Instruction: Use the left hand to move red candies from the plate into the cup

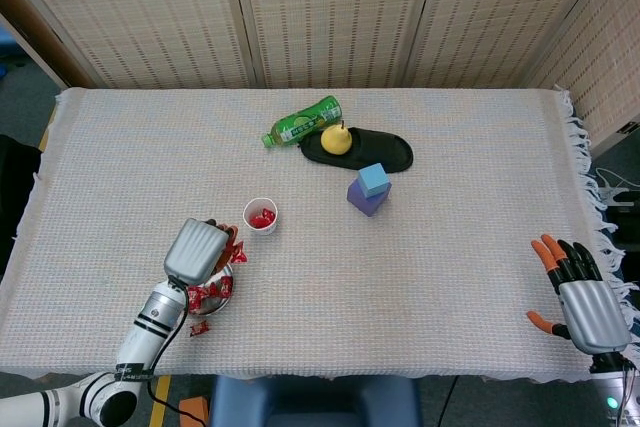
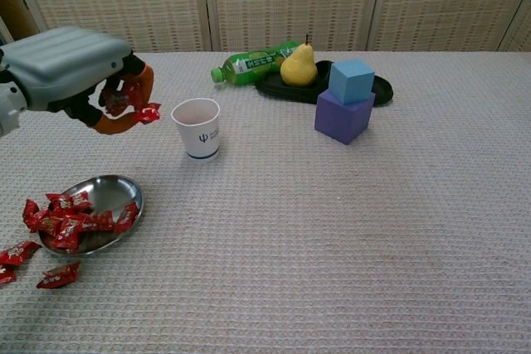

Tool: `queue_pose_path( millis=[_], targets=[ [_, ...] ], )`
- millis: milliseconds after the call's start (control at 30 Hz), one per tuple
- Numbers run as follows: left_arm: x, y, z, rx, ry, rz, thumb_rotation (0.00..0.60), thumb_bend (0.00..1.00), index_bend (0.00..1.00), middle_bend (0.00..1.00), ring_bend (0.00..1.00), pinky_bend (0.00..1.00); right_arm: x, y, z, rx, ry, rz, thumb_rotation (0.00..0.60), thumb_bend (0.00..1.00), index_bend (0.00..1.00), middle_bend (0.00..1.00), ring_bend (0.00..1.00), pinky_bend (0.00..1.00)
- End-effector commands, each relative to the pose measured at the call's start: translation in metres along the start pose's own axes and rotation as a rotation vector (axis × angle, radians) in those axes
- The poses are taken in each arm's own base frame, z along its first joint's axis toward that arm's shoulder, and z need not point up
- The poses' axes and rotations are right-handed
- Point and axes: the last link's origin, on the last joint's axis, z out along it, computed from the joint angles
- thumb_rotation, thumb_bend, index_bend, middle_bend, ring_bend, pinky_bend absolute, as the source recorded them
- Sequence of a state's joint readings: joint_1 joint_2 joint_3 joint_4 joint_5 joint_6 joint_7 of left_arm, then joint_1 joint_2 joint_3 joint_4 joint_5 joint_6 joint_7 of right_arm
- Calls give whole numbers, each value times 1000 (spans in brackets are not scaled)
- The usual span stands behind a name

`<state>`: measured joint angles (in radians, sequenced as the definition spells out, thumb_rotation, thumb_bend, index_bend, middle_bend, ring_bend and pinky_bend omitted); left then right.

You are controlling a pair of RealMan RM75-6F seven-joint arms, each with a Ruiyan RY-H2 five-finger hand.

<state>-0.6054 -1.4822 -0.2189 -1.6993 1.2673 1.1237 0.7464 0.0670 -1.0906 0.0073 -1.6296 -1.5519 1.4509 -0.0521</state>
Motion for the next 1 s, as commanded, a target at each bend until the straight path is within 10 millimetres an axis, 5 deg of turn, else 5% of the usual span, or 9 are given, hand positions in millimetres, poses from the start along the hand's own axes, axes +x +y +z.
queue_pose_path(
  millis=[33,500,1000],
  targets=[
    [2,8,19,-24,5,11,600,480,671,647,605,975,1,1,0,-7,6,2,600,0,0,0,0,0],
    [-9,12,92,-12,-22,34,600,482,671,647,605,975,5,13,4,-67,20,13,600,0,0,0,0,0],
    [-37,13,105,-5,13,185,600,484,649,632,602,973,6,16,5,-89,30,19,600,0,0,0,0,0]
  ],
)
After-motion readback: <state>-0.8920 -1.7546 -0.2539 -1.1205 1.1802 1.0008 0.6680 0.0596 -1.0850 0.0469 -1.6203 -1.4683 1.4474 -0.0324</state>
